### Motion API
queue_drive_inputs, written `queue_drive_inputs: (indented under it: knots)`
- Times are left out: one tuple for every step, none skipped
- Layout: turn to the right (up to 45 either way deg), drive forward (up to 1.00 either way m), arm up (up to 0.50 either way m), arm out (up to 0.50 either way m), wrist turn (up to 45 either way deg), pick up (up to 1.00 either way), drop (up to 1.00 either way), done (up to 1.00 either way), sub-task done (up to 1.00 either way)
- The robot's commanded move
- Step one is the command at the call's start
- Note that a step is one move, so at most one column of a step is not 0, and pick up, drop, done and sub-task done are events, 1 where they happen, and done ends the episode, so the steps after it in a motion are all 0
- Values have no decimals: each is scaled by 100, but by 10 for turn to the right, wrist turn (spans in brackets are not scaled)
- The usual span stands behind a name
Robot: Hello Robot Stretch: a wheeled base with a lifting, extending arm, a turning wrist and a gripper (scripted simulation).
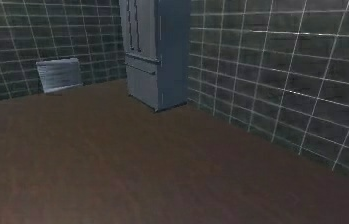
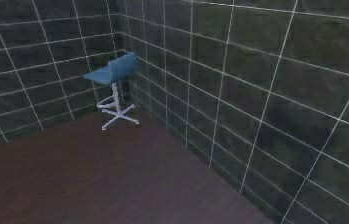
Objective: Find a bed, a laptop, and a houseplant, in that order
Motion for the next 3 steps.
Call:
queue_drive_inputs:
  knots:
    - [450,0,0,0,0,0,0,0,0]
    - [90,0,0,0,0,0,0,0,0]
    - [0,40,0,0,0,0,0,0,0]
